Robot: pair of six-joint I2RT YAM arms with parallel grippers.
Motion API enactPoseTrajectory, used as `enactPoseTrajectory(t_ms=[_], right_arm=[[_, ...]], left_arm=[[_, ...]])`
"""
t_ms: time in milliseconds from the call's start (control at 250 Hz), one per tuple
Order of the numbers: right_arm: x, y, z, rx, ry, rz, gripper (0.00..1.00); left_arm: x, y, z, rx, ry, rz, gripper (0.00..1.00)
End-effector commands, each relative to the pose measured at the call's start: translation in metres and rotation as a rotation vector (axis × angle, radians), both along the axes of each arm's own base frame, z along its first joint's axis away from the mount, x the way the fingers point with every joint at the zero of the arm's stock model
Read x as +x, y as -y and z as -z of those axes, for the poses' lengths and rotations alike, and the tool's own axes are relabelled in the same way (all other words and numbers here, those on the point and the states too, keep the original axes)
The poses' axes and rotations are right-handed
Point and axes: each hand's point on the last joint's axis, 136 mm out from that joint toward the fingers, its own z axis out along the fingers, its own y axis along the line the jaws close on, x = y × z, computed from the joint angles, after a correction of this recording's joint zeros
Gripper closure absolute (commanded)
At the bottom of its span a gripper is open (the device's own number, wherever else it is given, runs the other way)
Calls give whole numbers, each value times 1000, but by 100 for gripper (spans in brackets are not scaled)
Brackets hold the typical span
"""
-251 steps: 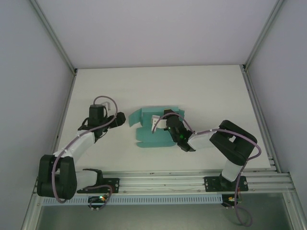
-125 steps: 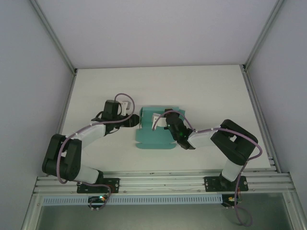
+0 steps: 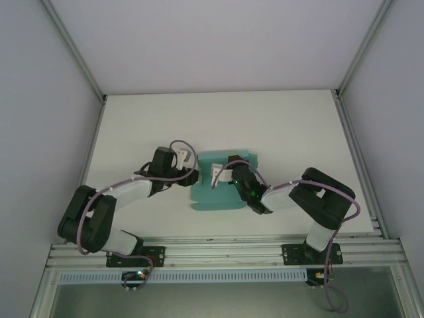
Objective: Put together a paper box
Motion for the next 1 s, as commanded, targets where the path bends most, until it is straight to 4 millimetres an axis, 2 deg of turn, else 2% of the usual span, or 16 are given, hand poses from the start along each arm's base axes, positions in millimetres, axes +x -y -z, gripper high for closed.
enactPoseTrajectory(t_ms=[0,116,224,331,491,643,855,994], right_arm=[[-7,0,0,-31,58,4,100],[-8,-1,0,-58,110,14,100],[-11,-5,2,-104,158,16,100],[-14,-7,4,-102,152,12,100],[-17,-8,-4,-79,161,1,100],[-17,-13,-7,-70,166,-6,100],[-17,-14,-12,-46,161,-10,100],[-21,-14,-7,-48,120,-23,100]], left_arm=[[-2,-6,-2,20,57,-16,50],[-11,-8,2,34,67,-12,50],[-16,-8,-3,27,97,-18,50],[-18,-12,-13,24,136,-27,48],[-14,-21,-28,24,217,-69,41],[-14,-7,-40,-15,263,18,34],[-5,-8,-23,32,235,1,39],[1,4,-18,3,238,25,40]])
